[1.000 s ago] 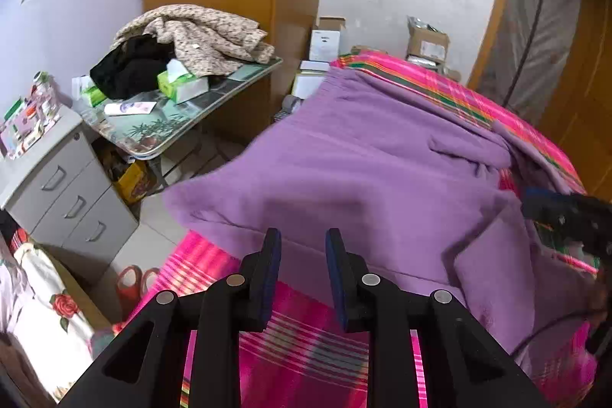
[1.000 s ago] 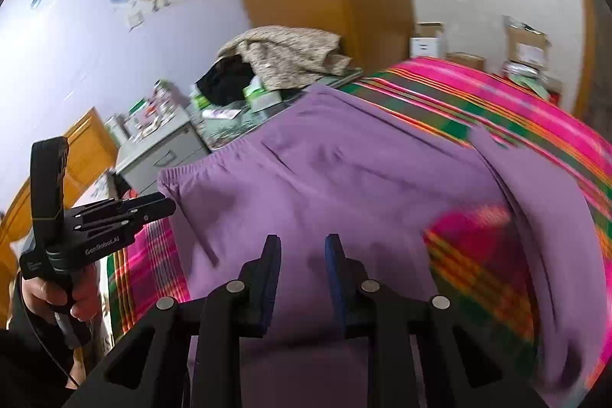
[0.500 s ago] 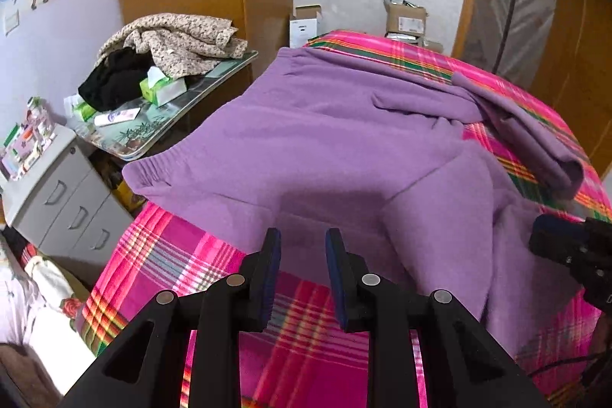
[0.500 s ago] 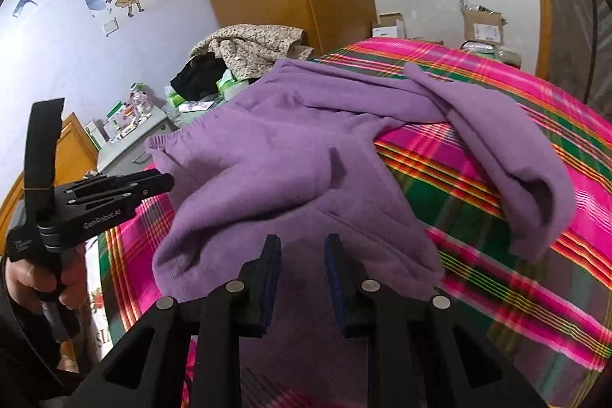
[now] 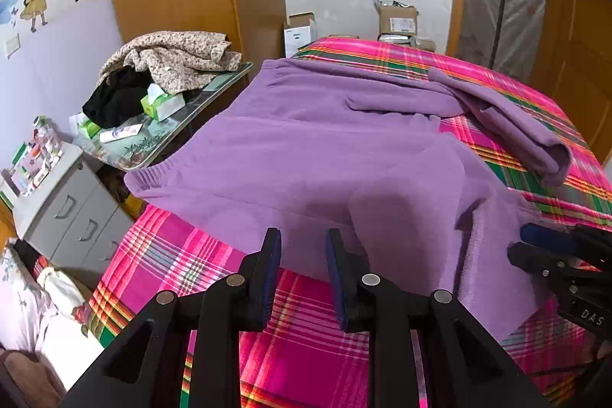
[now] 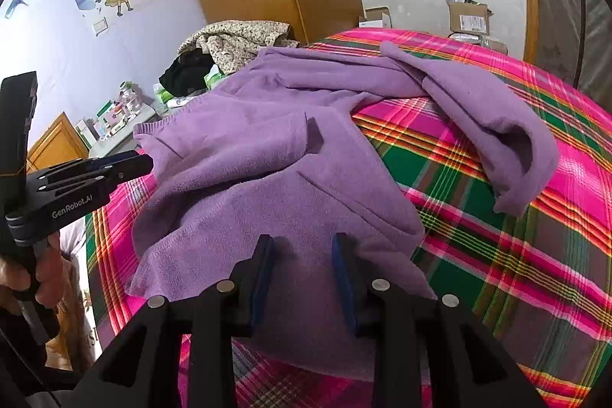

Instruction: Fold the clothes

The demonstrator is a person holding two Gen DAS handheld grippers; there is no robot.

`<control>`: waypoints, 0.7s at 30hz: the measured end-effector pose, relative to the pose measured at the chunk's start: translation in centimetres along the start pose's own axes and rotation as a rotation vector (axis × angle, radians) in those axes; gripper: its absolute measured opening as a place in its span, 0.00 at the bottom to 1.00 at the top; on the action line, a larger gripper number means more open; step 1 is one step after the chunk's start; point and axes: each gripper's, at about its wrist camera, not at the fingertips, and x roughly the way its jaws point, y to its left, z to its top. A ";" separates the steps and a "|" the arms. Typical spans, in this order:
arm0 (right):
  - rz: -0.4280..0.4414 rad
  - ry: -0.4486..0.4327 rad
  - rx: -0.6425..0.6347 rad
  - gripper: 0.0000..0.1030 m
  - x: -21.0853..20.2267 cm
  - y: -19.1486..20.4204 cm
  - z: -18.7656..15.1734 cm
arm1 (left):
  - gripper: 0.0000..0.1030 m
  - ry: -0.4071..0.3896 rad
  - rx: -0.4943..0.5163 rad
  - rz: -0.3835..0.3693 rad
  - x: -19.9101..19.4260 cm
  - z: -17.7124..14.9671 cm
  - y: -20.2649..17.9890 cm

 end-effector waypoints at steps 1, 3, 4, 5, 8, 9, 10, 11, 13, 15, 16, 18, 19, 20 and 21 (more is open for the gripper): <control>0.004 0.002 0.004 0.31 0.0 -0.1 0.0 | 0.25 -0.001 0.002 0.002 0.0 0.0 -0.1; 0.004 0.003 0.005 0.31 0.0 -0.1 0.0 | 0.25 -0.005 0.007 0.007 -0.1 -0.1 -0.3; 0.000 0.004 0.002 0.31 0.1 0.0 -0.1 | 0.25 -0.007 0.011 0.011 -0.2 -0.1 -0.4; -0.004 0.005 -0.001 0.31 0.1 0.1 -0.1 | 0.25 -0.009 0.013 0.011 -0.2 -0.1 -0.5; -0.011 0.007 -0.008 0.32 0.1 0.3 -0.1 | 0.25 -0.013 0.018 0.015 -0.3 -0.2 -0.7; -0.016 0.008 -0.011 0.32 0.1 0.4 -0.1 | 0.25 -0.014 0.019 0.017 -0.4 -0.2 -0.7; -0.021 0.008 -0.013 0.32 0.1 0.5 -0.1 | 0.25 -0.015 0.019 0.017 -0.4 -0.2 -0.7; -0.027 0.008 -0.017 0.33 0.1 0.6 -0.2 | 0.25 -0.016 0.018 0.017 -0.4 -0.3 -0.7; -0.038 0.010 -0.028 0.35 0.2 0.9 -0.1 | 0.25 -0.016 0.015 0.017 -0.4 -0.3 -0.6; -0.040 0.013 -0.040 0.41 0.3 1.2 -0.2 | 0.25 -0.016 0.012 0.017 -0.4 -0.4 -0.5; -0.041 0.015 -0.047 0.43 0.3 1.3 -0.2 | 0.25 -0.016 0.009 0.017 -0.4 -0.4 -0.4; -0.047 0.018 -0.060 0.49 0.4 1.7 -0.2 | 0.25 -0.016 0.005 0.016 -0.5 -0.6 -0.2; -0.046 0.020 -0.064 0.51 0.5 1.9 -0.2 | 0.25 -0.015 0.001 0.016 -0.5 -0.7 0.0; -0.039 0.022 -0.068 0.56 0.6 2.0 -0.2 | 0.25 -0.014 -0.002 0.015 -0.5 -0.8 0.2; -0.032 0.024 -0.071 0.62 0.6 2.2 -0.2 | 0.25 -0.013 -0.006 0.015 -0.6 -0.9 0.4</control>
